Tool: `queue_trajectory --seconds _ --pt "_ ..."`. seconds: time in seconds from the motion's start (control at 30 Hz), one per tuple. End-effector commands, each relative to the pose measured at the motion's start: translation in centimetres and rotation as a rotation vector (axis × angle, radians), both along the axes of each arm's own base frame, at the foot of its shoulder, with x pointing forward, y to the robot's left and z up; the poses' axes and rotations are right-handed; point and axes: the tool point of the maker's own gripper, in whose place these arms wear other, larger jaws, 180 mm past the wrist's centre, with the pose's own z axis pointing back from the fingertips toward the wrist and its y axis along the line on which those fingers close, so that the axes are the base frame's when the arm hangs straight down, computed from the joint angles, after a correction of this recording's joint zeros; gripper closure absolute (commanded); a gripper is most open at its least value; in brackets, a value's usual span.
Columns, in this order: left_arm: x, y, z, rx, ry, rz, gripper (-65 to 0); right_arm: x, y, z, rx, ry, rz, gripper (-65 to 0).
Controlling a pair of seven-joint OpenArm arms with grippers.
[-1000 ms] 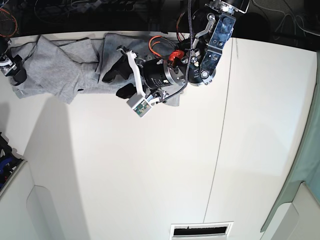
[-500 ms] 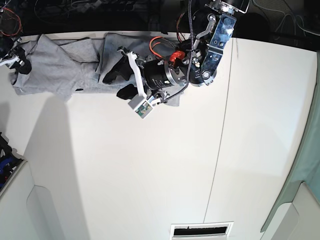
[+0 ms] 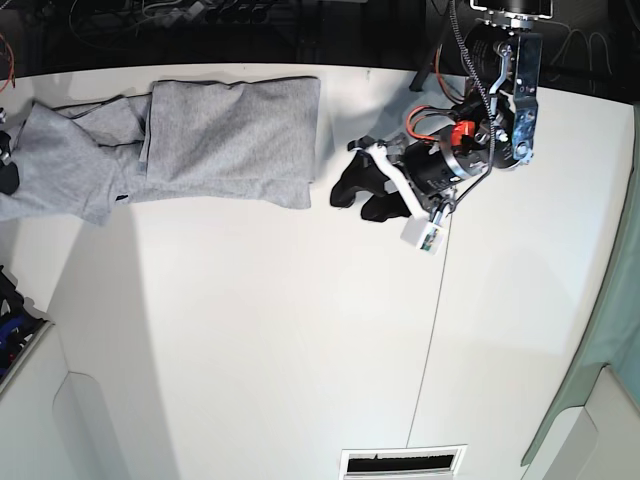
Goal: Layout the t-shirt on the table in an organized manner, then fold the t-shirt properly
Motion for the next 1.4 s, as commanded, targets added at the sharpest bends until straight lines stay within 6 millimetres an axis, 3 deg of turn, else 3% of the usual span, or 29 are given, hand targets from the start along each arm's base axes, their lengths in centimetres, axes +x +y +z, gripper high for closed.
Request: queue_trajectory --seconds 0.0,0.13,0.23,0.37,0.53,0.57,0.67,0.7,0.77,0.87,0.97,1.03,1.1,1.17,1.27,1.37 --pt "0.3 -0.1 1.1 -0.035 -0.037 0.009 -38.4 1.5 0.5 3.0 -0.013 -0.096 0.032 0.0" --pt "-1.4 0.8 -0.3 -0.019 0.004 0.021 -38.4 3.2 5.2 6.6 -0.036 -0.206 0.149 0.0" --pt "-2.4 1.3 -1.0 -0.003 0.029 0.017 -38.4 3.4 10.0 7.5 -0.013 -0.252 0.236 0.0" --pt "-3.0 1.5 -1.4 0.003 0.043 0.015 -38.4 2.5 17.6 6.4 0.047 -0.241 0.369 0.0" --pt "-3.0 1.5 -1.4 0.002 0.042 0.016 -38.4 -0.1 26.6 2.9 0.133 -0.143 0.545 0.0" --pt "-2.9 1.6 -1.3 -0.002 0.041 0.021 -38.4 -0.7 28.2 2.3 0.141 -0.124 0.579 -6.4" --pt "-2.3 2.5 -0.6 -0.05 0.03 0.071 -38.4 -1.8 31.5 1.8 0.158 -0.104 0.663 -33.9" --pt "-2.0 3.1 -0.2 -0.068 0.025 0.096 -38.4 -2.1 32.3 1.9 0.173 -0.106 0.684 -38.8" --pt "-1.5 4.5 0.3 -0.094 0.015 0.15 -38.4 -2.5 33.6 2.2 0.189 -0.113 0.718 -40.5" --pt "-1.1 6.0 1.2 -0.125 -0.014 0.178 -38.4 -2.1 34.3 3.0 0.189 -0.147 0.734 -40.5" --pt "-1.1 5.8 2.4 -0.208 -0.023 0.159 -37.5 0.2 33.4 4.8 0.165 -0.24 0.688 -40.5" --pt "-1.4 4.4 3.1 -0.25 -0.013 0.121 -29.0 2.4 31.8 6.0 0.106 -0.302 0.638 -40.3" --pt "-2.1 1.7 3.6 -0.264 -0.004 0.036 -14.0 4.6 29.6 6.9 0.024 -0.342 0.573 -40.2" --pt "-3.3 -1.7 4.2 -0.269 -0.004 -0.075 -4.4 6.9 27.0 7.7 -0.08 -0.365 0.508 -32.4" --pt "-6.3 -7.2 4.0 -0.24 0.008 -0.266 -2.7 9.4 23.5 8.5 -0.217 -0.373 0.436 -1.1" --pt "-10.3 -11.6 3.2 -0.212 0.041 -0.445 -2.7 10.8 21.1 8.4 -0.276 -0.354 0.394 0.0"
